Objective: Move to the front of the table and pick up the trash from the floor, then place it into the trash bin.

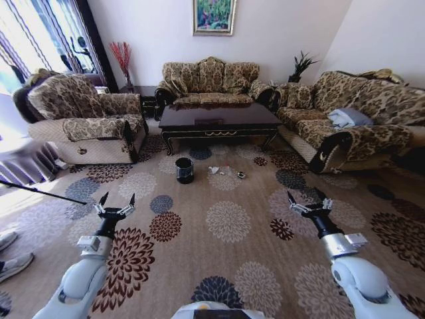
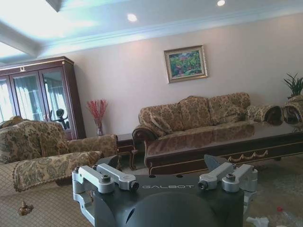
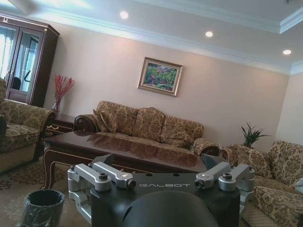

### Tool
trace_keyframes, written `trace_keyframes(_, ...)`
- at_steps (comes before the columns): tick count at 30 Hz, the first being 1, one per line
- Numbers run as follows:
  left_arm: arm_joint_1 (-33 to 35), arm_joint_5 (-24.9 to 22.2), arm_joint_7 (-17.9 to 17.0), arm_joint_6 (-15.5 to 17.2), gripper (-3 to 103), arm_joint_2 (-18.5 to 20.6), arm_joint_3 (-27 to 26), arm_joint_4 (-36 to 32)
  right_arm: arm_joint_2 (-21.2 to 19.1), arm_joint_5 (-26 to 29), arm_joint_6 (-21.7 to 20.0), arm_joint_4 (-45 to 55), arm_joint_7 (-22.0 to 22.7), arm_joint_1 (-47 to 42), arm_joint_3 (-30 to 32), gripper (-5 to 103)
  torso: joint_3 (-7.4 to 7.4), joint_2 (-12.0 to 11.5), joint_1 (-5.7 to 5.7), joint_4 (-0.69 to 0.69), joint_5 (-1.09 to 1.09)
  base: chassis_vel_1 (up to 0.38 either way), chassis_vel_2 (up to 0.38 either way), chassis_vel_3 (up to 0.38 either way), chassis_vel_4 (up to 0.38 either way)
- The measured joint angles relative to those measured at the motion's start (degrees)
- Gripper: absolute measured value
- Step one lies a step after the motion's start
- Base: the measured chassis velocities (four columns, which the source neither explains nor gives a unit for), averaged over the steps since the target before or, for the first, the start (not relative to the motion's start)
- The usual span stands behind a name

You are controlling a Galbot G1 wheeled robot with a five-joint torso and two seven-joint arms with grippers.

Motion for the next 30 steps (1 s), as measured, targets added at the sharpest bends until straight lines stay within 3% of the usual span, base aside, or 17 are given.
trace_keyframes(13, 0.11, -1.74, -0.20, 0.58, 100, 0.00, 0.18, -0.01, 0.47, -0.36, 0.97, 0.00, -0.10, -0.24, 0.20, 100, -0.03, -0.03, -0.01, 0.00, 0.00, 0.000, 0.000, 0.000, 0.000)
trace_keyframes(30, 0.60, -3.31, 0.93, 1.41, 100, -0.75, 0.46, -0.49, 0.71, 0.34, 0.95, 0.48, 0.25, -0.54, 0.22, 100, -2.72, -5.01, -2.28, 0.00, 0.00, 0.000, 0.000, 0.000, 0.000)
